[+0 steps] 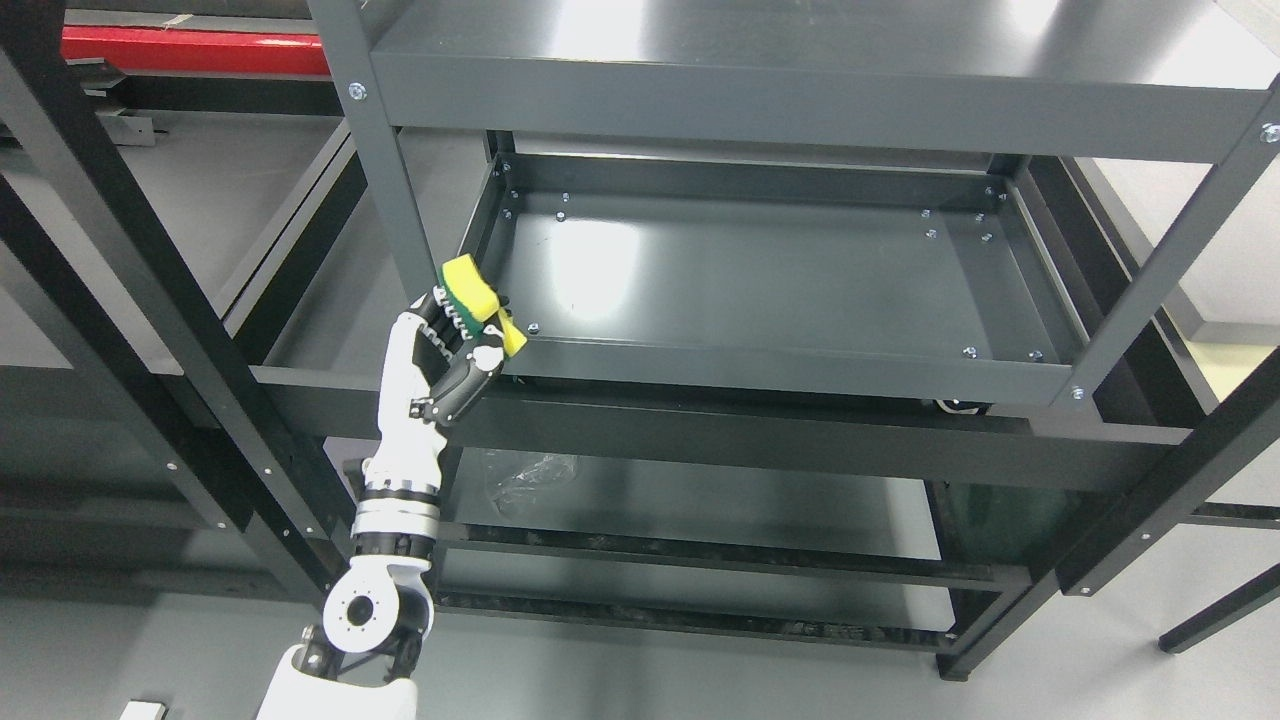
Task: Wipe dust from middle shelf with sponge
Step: 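Withdraw the left hand holding the sponge down toward the robot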
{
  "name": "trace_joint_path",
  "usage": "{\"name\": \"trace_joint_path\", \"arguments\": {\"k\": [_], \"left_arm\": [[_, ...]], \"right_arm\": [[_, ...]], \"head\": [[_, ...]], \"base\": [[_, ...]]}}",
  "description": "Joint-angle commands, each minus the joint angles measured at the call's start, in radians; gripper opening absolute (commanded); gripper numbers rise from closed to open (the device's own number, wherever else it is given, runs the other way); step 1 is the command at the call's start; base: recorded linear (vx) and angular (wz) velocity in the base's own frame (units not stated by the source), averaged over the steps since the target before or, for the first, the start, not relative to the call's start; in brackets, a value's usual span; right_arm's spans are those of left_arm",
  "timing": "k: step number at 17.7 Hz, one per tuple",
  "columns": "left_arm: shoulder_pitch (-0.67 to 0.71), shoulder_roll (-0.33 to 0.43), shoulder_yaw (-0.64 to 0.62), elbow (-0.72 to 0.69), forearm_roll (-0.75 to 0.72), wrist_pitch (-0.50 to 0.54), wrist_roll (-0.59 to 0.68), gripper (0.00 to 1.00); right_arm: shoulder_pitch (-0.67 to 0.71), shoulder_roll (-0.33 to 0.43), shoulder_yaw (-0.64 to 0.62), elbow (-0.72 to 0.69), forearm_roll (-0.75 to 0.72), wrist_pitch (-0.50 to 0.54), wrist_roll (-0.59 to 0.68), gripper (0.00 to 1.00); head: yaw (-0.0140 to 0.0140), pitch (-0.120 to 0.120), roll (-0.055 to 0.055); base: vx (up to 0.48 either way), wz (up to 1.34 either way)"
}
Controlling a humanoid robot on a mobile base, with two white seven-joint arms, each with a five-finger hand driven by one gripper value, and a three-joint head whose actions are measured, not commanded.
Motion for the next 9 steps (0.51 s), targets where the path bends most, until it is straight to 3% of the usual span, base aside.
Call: {"name": "trace_joint_path", "arguments": {"k": [1, 9], "left_arm": [[0.049, 0.016, 0.031, -0.044, 0.002, -0.003, -0.001, 0.05], [0.054, 0.016, 0.017, -0.046, 0.003, -0.005, -0.001, 0.05]], "right_arm": [[0.0, -0.017, 0.0, -0.017, 0.0, 0.072, 0.001, 1.0], [0.0, -0.017, 0.0, -0.017, 0.0, 0.072, 0.001, 1.0]], "head": [[0.0, 0.0, 0.0], [0.0, 0.0, 0.0]], "base": [[0.0, 0.0], [0.0, 0.0]]}}
